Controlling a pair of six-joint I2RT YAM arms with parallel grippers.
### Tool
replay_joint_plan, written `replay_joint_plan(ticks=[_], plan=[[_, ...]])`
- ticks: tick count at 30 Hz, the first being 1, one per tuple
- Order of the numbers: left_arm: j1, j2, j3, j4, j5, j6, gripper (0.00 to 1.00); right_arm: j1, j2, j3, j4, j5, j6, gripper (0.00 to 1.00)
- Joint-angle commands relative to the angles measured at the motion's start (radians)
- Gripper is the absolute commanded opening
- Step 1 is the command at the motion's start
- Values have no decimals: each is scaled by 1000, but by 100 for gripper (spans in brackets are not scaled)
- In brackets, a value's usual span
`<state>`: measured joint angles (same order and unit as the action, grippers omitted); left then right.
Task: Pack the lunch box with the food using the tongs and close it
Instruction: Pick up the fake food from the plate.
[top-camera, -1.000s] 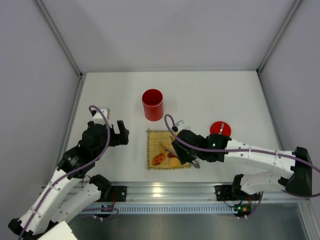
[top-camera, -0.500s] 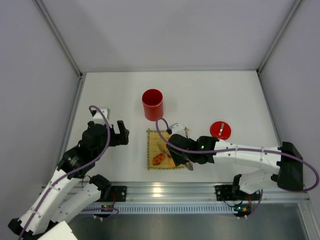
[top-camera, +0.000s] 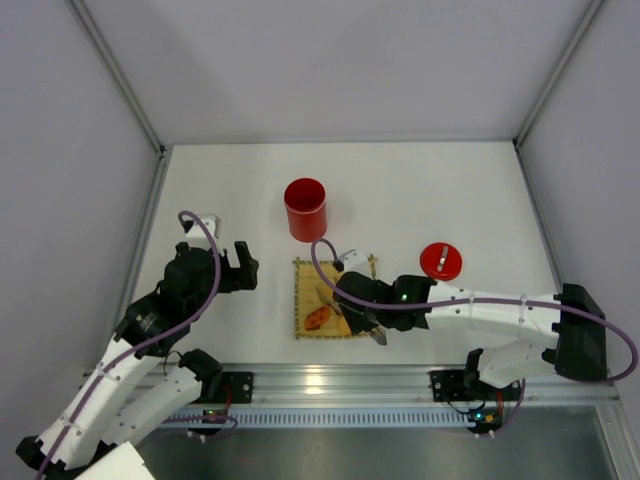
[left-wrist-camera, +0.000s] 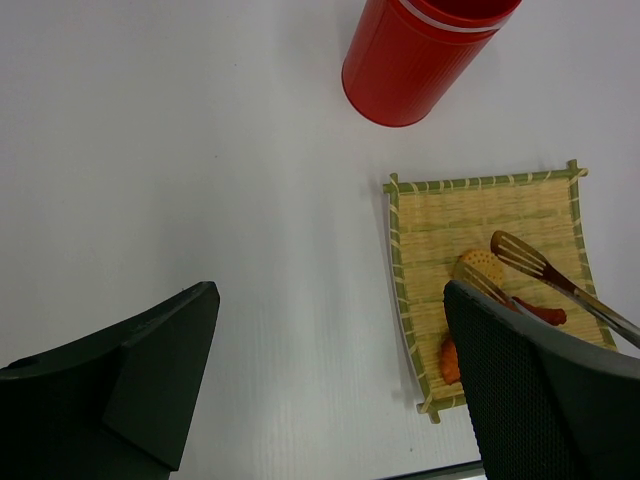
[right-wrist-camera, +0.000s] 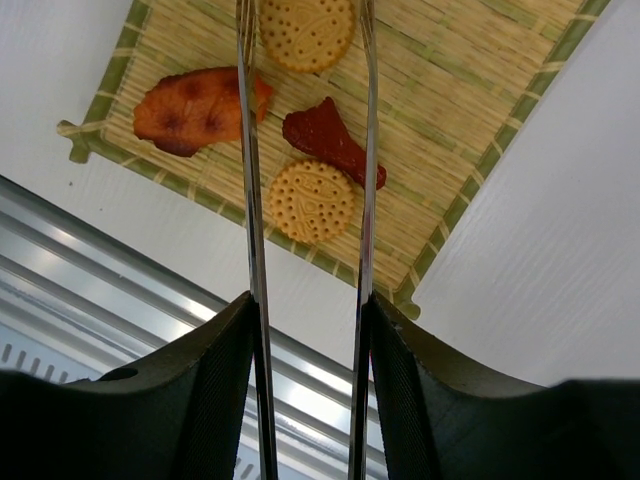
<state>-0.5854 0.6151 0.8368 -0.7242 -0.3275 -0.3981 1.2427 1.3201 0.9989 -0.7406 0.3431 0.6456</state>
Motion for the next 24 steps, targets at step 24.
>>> replay_joint_plan(ticks=[24], plan=[[-14, -9, -7, 32, -21, -13, 99, -23, -24, 234, -91, 125, -93, 34]])
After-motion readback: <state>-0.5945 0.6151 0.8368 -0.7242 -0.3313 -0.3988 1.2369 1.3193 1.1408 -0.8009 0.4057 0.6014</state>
